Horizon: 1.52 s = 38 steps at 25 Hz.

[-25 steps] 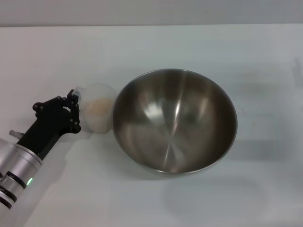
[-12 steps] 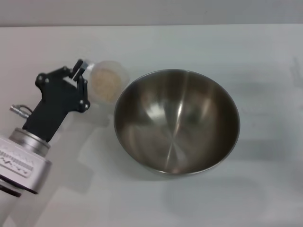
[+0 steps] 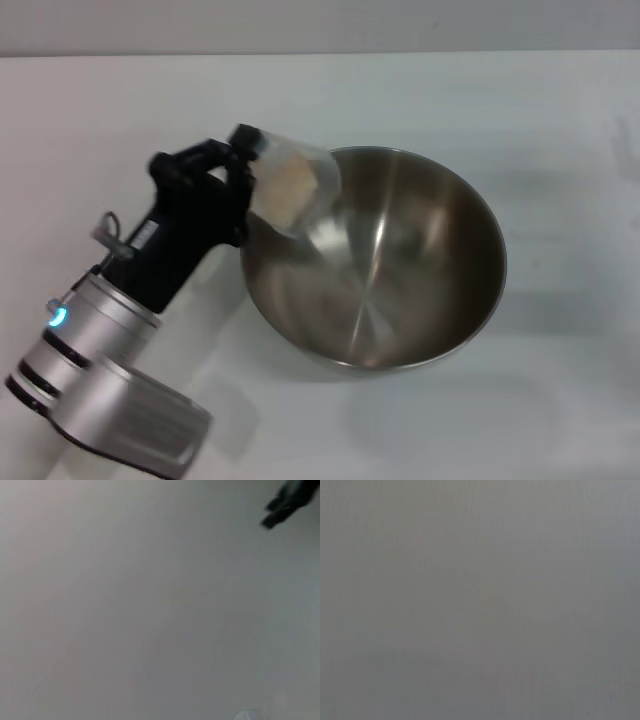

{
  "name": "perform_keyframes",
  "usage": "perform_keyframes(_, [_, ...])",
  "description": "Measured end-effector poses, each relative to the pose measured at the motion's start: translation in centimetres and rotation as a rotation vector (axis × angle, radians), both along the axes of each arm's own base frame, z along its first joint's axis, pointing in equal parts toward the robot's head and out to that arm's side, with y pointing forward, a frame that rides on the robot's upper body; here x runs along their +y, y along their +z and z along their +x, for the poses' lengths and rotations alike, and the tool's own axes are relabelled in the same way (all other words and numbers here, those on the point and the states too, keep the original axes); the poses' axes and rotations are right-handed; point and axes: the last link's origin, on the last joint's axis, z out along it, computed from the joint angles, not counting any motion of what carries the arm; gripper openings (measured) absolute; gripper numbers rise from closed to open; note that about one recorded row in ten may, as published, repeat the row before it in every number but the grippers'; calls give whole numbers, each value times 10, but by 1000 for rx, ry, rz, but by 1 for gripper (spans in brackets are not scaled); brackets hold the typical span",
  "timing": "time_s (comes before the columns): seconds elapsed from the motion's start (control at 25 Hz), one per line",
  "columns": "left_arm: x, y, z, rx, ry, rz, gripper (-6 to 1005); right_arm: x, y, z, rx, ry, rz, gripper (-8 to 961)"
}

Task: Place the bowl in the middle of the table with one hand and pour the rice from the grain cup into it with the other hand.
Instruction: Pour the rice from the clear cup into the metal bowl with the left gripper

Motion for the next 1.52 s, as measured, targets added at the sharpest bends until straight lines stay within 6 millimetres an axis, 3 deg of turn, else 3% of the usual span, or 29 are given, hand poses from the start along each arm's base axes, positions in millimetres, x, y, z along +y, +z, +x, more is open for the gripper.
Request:
perform_keyframes(0.28, [-10, -11, 11, 208, -134, 130, 37, 4, 2, -3, -6, 11, 2, 518])
perform_keyframes(1.0, [-12, -15, 16, 290, -184, 198, 46, 10, 5, -5, -10, 20, 6, 518])
perform_keyframes(1.52, [-16, -20, 20, 545, -330, 408, 53, 14, 5, -7, -15, 22, 2, 517])
